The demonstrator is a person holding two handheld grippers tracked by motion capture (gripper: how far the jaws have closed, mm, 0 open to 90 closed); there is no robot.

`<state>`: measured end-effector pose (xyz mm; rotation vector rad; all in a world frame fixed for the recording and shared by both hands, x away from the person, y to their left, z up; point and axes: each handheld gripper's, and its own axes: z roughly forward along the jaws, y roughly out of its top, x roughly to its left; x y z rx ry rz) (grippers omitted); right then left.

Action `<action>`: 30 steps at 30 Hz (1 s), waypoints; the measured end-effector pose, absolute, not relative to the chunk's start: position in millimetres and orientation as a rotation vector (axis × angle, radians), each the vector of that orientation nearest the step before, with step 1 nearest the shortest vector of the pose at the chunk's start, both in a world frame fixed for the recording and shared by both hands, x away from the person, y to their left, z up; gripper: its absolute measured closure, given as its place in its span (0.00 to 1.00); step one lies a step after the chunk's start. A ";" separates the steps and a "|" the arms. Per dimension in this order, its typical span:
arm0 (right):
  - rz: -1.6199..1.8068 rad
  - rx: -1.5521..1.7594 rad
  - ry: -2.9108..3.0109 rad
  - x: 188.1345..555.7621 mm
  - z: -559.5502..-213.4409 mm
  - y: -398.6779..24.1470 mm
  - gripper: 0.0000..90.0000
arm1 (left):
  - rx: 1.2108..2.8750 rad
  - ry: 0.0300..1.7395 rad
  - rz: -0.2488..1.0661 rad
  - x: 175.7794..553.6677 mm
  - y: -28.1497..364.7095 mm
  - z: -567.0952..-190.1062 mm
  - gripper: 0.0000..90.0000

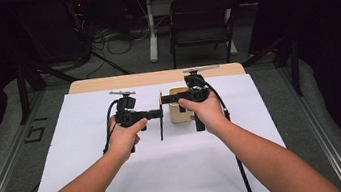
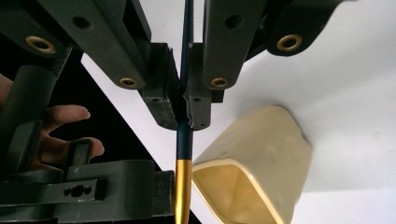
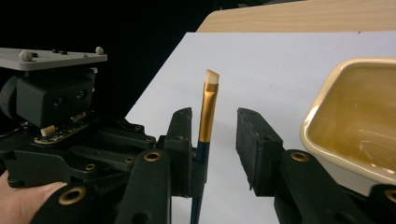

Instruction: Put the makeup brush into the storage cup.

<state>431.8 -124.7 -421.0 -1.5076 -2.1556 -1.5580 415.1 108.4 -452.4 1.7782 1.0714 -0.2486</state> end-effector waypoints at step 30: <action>-1.487 -1.532 -2.093 435.0 -427.6 -119.5 0.92 | 1.777 1.047 -0.277 410.7 99.1 -454.2 0.93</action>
